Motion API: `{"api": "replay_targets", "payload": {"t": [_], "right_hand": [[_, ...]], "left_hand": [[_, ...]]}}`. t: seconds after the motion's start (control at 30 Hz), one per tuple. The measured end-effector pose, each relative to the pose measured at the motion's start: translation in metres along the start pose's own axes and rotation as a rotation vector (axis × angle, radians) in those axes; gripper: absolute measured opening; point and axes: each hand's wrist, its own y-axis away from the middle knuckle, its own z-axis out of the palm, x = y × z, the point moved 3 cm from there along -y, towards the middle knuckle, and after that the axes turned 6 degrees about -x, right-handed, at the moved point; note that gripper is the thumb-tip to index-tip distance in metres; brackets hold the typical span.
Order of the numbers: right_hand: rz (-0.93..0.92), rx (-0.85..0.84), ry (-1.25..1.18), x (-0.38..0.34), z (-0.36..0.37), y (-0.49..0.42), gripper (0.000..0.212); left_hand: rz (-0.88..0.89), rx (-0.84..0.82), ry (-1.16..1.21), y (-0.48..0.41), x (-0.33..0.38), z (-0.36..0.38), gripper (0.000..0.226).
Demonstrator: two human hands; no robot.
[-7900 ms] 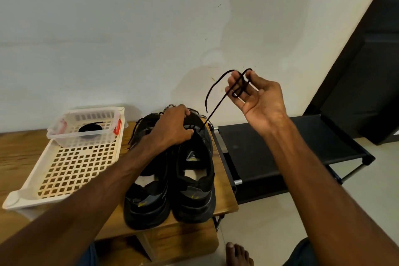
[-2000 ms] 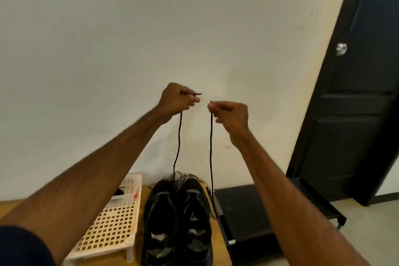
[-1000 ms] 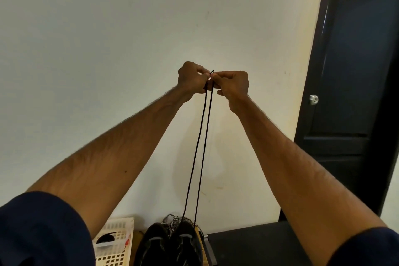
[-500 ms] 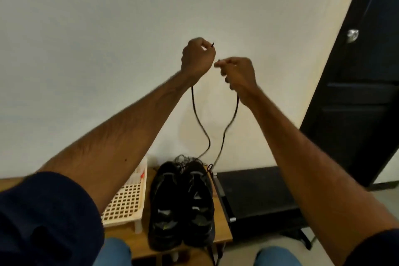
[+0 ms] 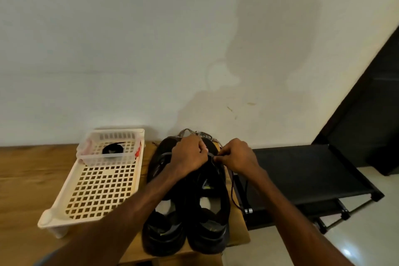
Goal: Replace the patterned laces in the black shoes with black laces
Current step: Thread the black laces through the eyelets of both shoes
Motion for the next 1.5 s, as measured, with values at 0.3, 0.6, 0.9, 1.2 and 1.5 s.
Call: {"api": "replay_targets", "payload": {"t": [0.3,0.6,0.9,1.2,1.5], "right_hand": [[-0.021,0.044,0.032,0.003,-0.015,-0.005,0.013],[-0.029,0.134,-0.031,0.011,-0.034,0.013,0.037],[-0.147,0.201,-0.203,-0.01,-0.026,0.021,0.024],[-0.079,0.118,-0.243,-0.008,-0.009,0.012,0.01],[-0.086,0.131,-0.182,-0.018,-0.001,0.016,0.007]], "left_hand": [[0.072,0.059,-0.241,-0.008,0.005,0.015,0.018],[0.149,0.415,0.044,-0.008,0.0,-0.028,0.014],[0.184,0.692,-0.263,0.009,0.002,-0.086,0.016],[0.114,0.3,-0.331,0.012,-0.001,-0.018,0.015],[-0.009,0.087,-0.241,0.024,0.003,0.005,0.034]]}}
